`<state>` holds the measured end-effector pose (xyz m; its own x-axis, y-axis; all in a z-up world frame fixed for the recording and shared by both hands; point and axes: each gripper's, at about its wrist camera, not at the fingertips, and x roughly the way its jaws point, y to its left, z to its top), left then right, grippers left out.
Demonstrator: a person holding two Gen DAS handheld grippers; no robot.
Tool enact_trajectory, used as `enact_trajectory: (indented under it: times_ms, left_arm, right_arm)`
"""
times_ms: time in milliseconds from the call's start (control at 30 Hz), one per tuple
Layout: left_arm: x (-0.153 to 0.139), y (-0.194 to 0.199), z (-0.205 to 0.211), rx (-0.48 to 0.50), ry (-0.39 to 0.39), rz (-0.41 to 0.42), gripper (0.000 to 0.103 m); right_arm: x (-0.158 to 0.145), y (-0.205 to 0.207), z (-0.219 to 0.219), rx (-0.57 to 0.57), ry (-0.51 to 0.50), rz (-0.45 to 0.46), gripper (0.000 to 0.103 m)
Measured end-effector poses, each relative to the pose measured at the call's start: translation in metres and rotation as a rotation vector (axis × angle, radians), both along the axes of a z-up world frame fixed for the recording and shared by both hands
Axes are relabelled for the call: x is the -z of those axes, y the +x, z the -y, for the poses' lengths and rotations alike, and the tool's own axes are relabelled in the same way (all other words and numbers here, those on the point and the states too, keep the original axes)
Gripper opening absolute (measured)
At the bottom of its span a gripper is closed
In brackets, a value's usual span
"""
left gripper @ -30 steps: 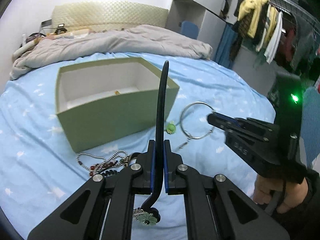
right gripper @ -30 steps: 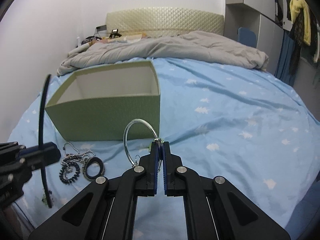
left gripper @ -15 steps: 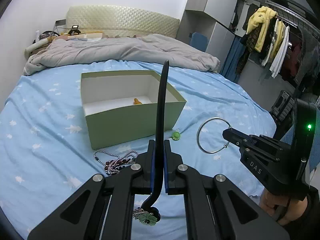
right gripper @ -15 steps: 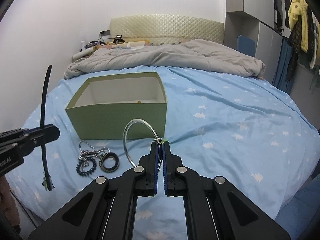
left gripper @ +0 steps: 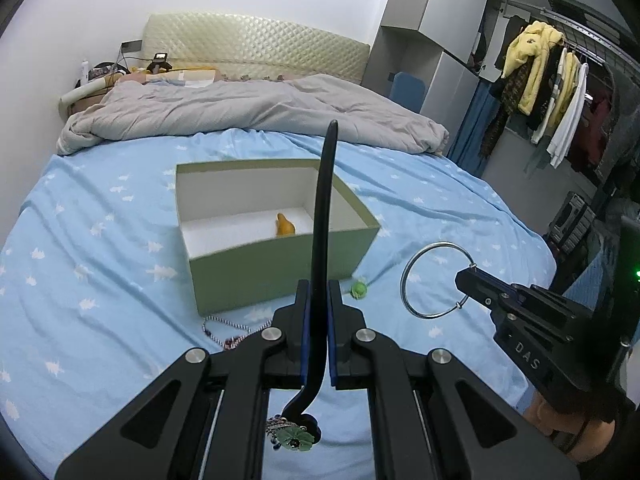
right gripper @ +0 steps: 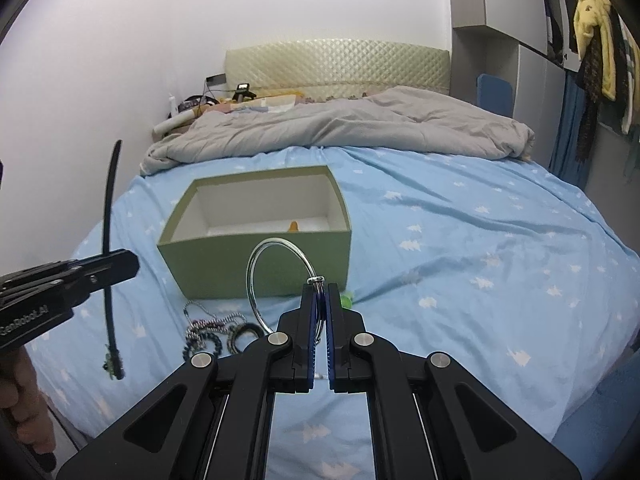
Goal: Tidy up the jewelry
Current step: 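Lift and carry the black hairpin and silver ring into the green box, then open both tools to release the hairpin and ring inside the box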
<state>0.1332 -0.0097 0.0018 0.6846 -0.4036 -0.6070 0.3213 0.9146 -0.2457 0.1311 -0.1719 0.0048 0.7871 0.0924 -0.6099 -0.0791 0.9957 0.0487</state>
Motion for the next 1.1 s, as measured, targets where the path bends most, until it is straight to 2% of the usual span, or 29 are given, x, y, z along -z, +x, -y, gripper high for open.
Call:
enact_trajectory:
  times_ms: [300,467,667,833,967,1100]
  left_arm:
    - [-0.014,0.064,-0.004,-0.045,-0.007,-0.014,0.007]
    - [-0.023,0.102,-0.006,-0.089,0.003,-0.039,0.007]
    - [-0.011,0.154,-0.010,-0.118,0.016,-0.143,0.007]
    - [0.015,0.193,-0.014,-0.145,0.018,-0.271,0.007]
    - [0.032,0.208,-0.014,-0.153,0.019,-0.350,0.007]
    - [0.037,0.212,-0.014,-0.155,0.034,-0.374,0.007]
  right_arm:
    - [-0.016,0.063,-0.005,-0.055,0.073,-0.001,0.002]
    - [-0.016,0.106,-0.008,-0.080,0.068,-0.031,0.002]
    - [-0.009,0.155,-0.015,-0.112,0.048,-0.106,0.003]
    - [0.010,0.187,-0.021,-0.143,0.053,-0.186,0.003]
    - [0.028,0.205,-0.024,-0.152,0.064,-0.244,0.003]
    - [0.035,0.208,-0.025,-0.159,0.076,-0.260,0.003]
